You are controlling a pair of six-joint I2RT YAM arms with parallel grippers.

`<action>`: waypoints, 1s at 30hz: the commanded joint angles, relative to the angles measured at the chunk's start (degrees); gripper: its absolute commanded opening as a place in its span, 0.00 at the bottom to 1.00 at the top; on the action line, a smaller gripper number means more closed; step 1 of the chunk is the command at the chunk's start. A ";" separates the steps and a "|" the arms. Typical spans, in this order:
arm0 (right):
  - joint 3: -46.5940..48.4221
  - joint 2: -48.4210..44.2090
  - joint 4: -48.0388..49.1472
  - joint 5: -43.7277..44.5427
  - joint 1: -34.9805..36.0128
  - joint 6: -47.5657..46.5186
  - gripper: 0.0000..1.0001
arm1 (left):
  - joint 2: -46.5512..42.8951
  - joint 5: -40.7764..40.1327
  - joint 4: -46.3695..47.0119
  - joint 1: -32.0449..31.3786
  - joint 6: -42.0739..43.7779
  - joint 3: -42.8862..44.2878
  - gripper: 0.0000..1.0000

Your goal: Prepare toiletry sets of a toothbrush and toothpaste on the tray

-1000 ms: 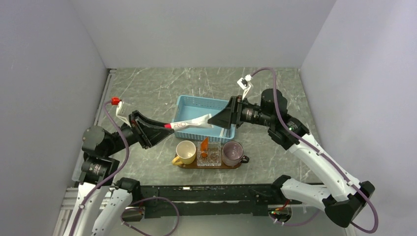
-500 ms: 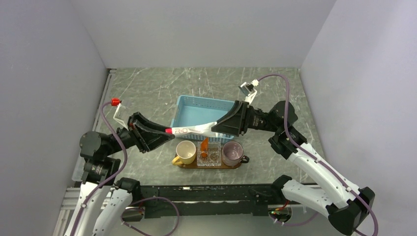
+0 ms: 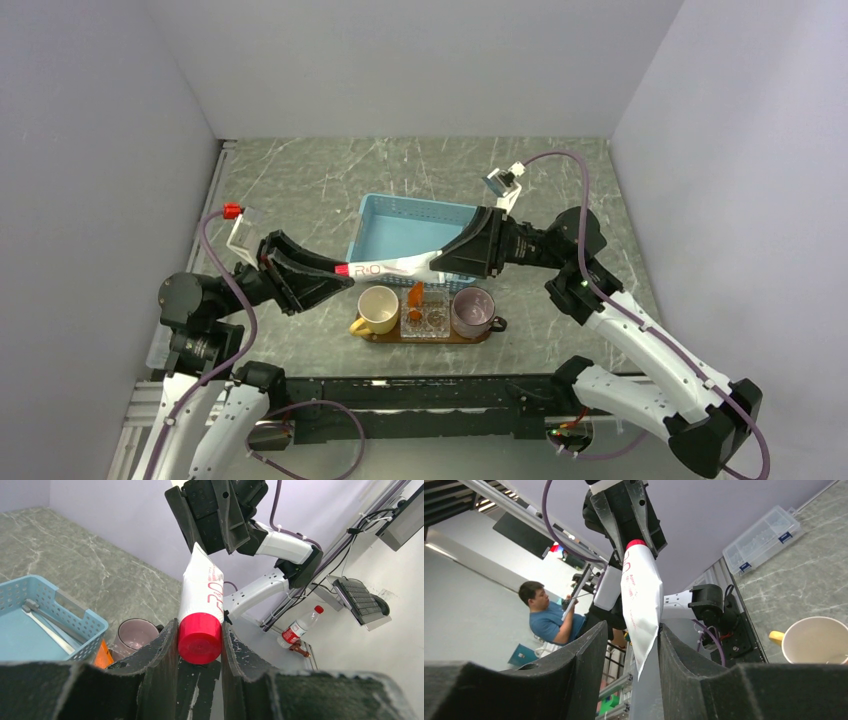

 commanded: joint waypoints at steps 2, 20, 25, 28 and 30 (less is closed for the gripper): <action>0.68 0.40 3.80 -0.58 2.26 1.07 0.42 | -0.24 -0.11 3.84 0.29 -0.46 1.09 0.00; 1.98 1.89 1.99 1.55 4.88 -0.55 0.00 | -0.42 0.06 2.71 0.29 0.88 0.73 0.00; 2.43 1.88 -0.21 2.89 5.14 -2.61 0.00 | 0.00 -0.32 -3.11 0.29 4.43 1.07 0.17; 2.72 1.27 -2.14 4.00 5.10 -4.08 0.00 | 0.01 -1.05 -8.00 0.29 7.32 1.96 0.37; 3.87 0.83 -4.67 4.67 5.13 -5.86 0.00 | 0.08 -1.31 -9.70 0.28 9.02 2.58 0.53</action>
